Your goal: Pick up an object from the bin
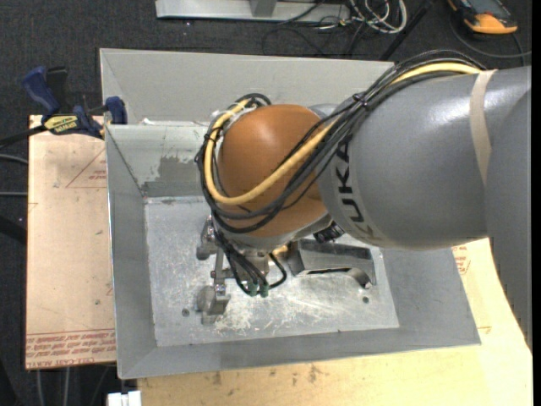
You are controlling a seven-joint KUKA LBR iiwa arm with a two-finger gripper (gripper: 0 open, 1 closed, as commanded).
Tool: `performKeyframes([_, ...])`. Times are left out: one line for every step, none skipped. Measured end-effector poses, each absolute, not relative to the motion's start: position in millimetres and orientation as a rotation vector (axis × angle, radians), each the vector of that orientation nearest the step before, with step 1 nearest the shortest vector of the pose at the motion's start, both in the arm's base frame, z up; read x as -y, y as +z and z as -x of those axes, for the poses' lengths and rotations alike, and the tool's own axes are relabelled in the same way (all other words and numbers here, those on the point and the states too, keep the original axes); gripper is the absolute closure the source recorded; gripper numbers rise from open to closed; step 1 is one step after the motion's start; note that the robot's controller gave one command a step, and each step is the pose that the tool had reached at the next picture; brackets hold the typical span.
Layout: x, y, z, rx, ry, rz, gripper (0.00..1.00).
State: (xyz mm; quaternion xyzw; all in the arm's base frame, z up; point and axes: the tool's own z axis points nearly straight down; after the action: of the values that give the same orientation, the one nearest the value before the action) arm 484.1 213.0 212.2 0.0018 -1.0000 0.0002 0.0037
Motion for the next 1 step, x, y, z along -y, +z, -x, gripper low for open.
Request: performKeyframes([-211.9,215.9,-486.1,3.141,-0.001,0.000,0.00])
